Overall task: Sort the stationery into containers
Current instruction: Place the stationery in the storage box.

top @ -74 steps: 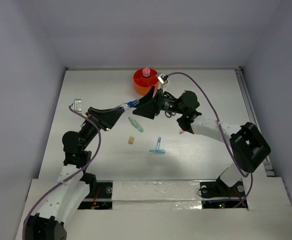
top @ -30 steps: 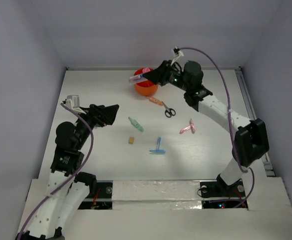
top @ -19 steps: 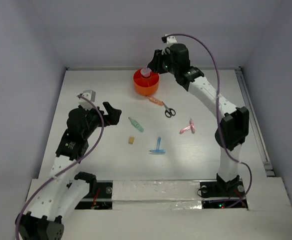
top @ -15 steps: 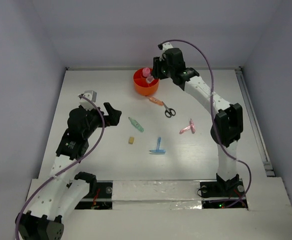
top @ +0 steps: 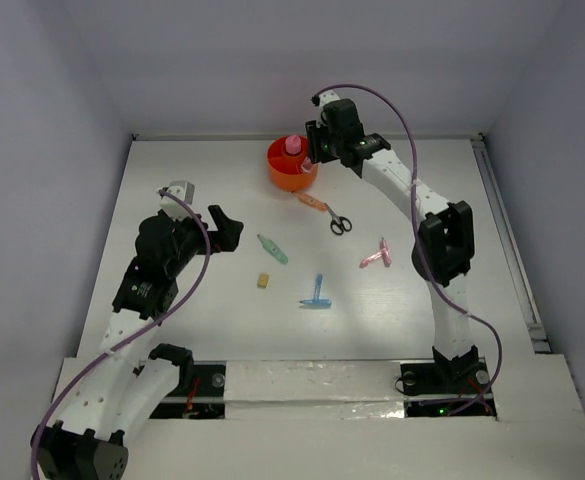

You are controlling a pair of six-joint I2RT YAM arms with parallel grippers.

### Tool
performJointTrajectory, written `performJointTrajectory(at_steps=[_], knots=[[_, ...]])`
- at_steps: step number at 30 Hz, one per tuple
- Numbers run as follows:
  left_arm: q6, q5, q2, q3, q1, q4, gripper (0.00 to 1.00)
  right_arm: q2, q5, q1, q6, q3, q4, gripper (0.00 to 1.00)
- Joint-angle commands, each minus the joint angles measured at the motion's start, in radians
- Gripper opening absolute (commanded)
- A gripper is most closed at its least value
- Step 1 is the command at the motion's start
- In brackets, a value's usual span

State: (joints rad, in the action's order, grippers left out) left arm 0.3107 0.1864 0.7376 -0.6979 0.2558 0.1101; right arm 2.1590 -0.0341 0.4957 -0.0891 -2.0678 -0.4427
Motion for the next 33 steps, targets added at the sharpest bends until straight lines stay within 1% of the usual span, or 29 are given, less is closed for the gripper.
performJointTrajectory(at_steps=[1,5,10,18,19,20,22,23,25,28,30,31,32,33], knots=[[-0.016,0.002,0.000,-0.022,0.003,-0.029,0.99,-0.017,-0.013,-0.006,0.011,-0.046,0.058,0.04],[-0.016,0.007,0.000,-0.022,0.003,-0.029,0.99,-0.010,-0.029,-0.016,0.017,-0.066,0.079,0.04],[-0.016,0.005,-0.001,-0.022,0.003,-0.029,0.99,0.071,-0.036,-0.025,0.026,-0.129,0.058,0.04],[-0.016,0.007,0.005,-0.022,0.003,-0.029,0.99,0.127,-0.067,-0.025,0.063,-0.164,0.045,0.06],[-0.015,0.007,0.005,-0.022,0.003,-0.032,0.99,0.130,-0.075,-0.025,0.069,-0.167,0.045,0.13],[-0.015,0.007,0.005,-0.022,0.003,-0.032,0.99,0.130,-0.084,-0.025,0.071,-0.163,0.058,0.22],[-0.015,0.007,0.008,-0.022,0.003,-0.032,0.99,0.127,-0.087,-0.025,0.071,-0.157,0.073,0.50],[-0.013,0.010,0.009,-0.022,0.003,-0.033,0.99,0.125,-0.087,-0.025,0.065,-0.156,0.088,0.73],[-0.015,0.008,0.008,-0.020,0.003,-0.033,0.99,0.121,-0.067,-0.025,0.052,-0.167,0.094,0.90],[-0.012,0.010,0.005,-0.020,0.003,-0.035,0.99,0.101,-0.023,-0.025,0.035,-0.193,0.099,0.98],[-0.013,0.010,0.000,-0.018,0.003,-0.035,0.99,0.073,-0.010,-0.025,0.026,-0.169,0.101,1.00],[-0.012,0.010,0.000,-0.018,0.003,-0.036,0.99,0.052,-0.012,-0.025,0.023,-0.138,0.113,1.00],[-0.010,0.010,-0.001,-0.018,0.003,-0.036,0.99,-0.011,-0.013,-0.025,0.017,-0.094,0.130,1.00],[-0.012,0.012,-0.004,-0.017,0.003,-0.036,0.99,-0.049,-0.018,-0.025,0.009,0.020,0.172,0.99]])
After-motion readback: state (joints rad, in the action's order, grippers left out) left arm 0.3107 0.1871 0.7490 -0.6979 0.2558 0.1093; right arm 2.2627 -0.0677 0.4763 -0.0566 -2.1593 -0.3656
